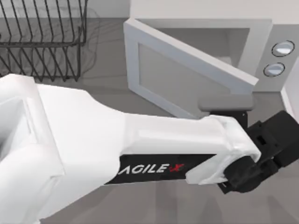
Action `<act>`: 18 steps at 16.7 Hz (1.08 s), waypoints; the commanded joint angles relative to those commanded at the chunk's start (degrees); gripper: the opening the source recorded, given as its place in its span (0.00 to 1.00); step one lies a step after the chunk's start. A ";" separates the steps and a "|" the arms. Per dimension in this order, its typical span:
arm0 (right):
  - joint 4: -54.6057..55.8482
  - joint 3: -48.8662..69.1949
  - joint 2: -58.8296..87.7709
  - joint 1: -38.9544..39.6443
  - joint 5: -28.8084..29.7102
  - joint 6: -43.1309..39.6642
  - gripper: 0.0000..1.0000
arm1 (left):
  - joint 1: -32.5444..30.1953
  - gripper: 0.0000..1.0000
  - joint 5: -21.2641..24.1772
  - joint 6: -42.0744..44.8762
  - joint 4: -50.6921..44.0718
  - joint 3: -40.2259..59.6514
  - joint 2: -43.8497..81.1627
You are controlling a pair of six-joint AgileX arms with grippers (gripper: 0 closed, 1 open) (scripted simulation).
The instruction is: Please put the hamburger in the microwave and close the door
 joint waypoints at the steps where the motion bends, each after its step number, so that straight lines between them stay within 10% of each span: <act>1: 0.00 0.00 0.00 0.00 0.00 0.00 1.00 | -0.52 0.00 -0.20 -0.68 -1.43 2.84 1.73; 18: 0.00 0.00 0.00 0.00 0.00 0.00 1.00 | 9.45 0.00 4.66 10.27 -0.05 21.14 15.06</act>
